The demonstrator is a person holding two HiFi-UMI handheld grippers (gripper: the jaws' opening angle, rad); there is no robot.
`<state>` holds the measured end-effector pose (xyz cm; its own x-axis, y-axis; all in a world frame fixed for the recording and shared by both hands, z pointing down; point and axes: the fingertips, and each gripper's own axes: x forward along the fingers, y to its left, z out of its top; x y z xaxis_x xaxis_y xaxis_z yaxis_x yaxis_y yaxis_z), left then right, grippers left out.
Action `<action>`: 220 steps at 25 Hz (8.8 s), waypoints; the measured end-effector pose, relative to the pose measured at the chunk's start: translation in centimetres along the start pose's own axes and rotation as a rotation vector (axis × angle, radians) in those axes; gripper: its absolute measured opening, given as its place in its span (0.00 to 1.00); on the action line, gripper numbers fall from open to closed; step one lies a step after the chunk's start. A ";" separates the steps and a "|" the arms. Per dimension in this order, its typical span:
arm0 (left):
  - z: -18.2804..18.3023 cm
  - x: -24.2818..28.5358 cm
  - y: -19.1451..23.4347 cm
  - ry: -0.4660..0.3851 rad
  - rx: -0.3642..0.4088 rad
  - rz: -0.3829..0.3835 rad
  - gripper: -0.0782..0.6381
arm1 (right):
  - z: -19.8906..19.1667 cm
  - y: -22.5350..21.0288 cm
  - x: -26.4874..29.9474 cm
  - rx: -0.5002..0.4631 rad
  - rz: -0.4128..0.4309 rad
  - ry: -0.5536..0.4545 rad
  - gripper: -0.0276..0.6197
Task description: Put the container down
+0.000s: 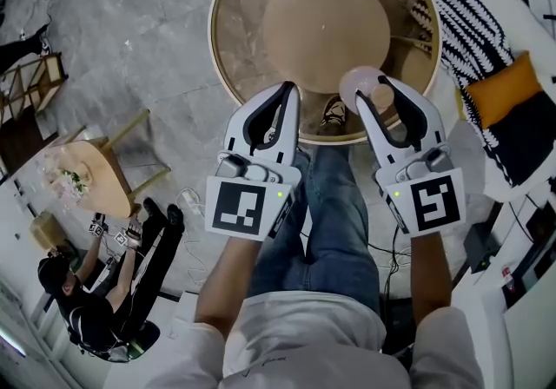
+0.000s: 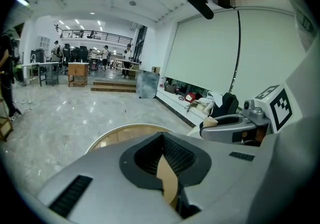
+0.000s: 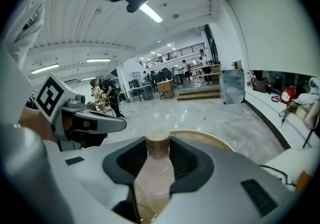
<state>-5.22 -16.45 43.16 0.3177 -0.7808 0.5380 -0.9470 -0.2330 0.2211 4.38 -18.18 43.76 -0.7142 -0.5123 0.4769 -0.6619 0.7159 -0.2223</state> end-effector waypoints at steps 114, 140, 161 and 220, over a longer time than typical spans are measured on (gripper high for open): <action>-12.7 10.5 4.8 0.129 -0.073 -0.018 0.13 | -13.0 -4.5 17.9 -0.191 0.007 -0.004 0.27; -11.3 8.4 4.7 0.093 -0.064 -0.042 0.13 | -13.1 -4.4 16.8 -0.185 -0.053 0.027 0.28; -9.8 6.3 3.2 0.065 -0.024 -0.063 0.13 | -13.4 -3.3 13.9 -0.155 -0.047 0.048 0.21; -2.9 0.2 0.0 -0.007 -0.007 -0.100 0.13 | -5.9 0.6 4.0 0.001 -0.069 0.014 0.07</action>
<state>-4.97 -14.93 45.60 0.4102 -0.7578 0.5074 -0.9102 -0.3057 0.2794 2.42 -16.98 50.55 -0.6634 -0.5541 0.5028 -0.7100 0.6784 -0.1892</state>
